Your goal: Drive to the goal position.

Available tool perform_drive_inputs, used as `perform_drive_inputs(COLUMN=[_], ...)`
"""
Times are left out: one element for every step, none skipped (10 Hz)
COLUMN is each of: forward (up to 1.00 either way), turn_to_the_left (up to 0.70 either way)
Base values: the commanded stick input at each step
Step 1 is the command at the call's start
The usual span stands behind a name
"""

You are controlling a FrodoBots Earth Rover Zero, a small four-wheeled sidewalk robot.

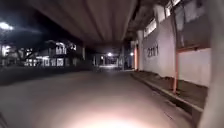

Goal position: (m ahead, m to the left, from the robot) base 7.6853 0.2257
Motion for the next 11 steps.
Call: perform_drive_inputs(forward=[1.0,1.0,1.0,1.0,1.0,1.0,1.0,1.0,1.0,1.0,1.0], turn_to_the_left=[0.02,0.0,0.0,0.0,0.0,0.0,0.0,0.0,0.0,0.0,0.0])
